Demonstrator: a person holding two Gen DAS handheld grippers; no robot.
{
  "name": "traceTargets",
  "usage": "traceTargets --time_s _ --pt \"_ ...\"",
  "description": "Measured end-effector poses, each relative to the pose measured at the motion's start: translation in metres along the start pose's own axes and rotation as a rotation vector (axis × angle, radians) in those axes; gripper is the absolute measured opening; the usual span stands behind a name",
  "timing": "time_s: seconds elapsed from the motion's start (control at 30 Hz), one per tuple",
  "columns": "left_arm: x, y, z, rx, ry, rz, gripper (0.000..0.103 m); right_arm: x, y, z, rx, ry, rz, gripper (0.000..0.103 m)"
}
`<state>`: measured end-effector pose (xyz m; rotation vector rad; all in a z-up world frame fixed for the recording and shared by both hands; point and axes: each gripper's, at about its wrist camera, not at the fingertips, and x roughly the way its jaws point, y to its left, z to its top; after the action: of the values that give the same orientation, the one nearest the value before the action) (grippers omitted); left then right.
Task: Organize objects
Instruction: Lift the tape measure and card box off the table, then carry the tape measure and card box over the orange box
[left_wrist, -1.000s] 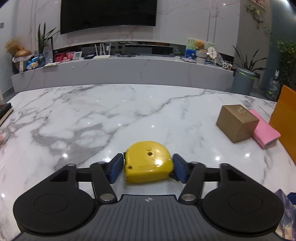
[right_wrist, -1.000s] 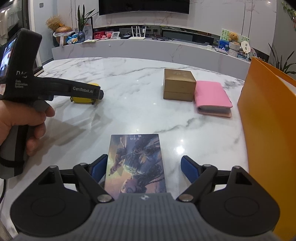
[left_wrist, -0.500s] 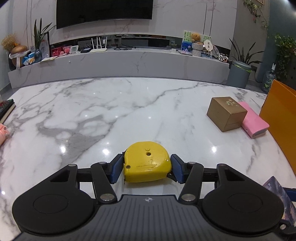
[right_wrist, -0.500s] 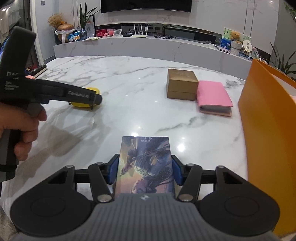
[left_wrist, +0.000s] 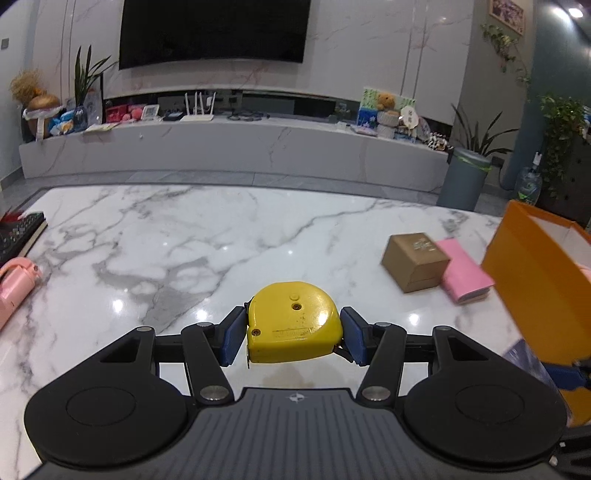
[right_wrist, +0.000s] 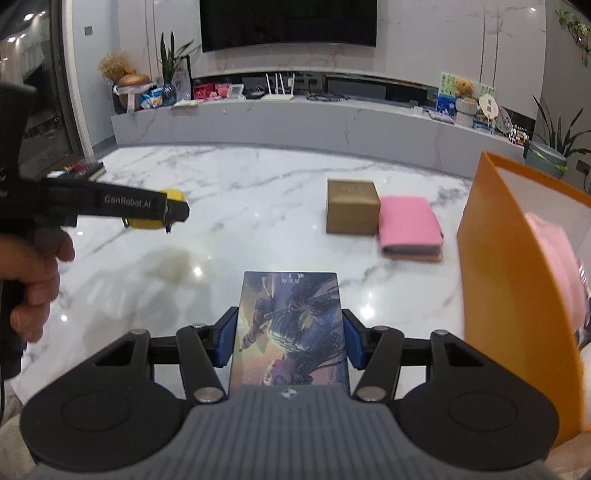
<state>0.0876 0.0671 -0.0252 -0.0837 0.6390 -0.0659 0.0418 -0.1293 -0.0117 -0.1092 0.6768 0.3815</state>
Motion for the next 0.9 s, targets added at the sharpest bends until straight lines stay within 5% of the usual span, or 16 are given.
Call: traceTargets --time_s 0.9 --pt "-0.05 -0.119 0.038 0.162 -0.098 -0.181 0.064 -0.087 -0.07 0.052 -0.015 -0.2 0.008 0.059"
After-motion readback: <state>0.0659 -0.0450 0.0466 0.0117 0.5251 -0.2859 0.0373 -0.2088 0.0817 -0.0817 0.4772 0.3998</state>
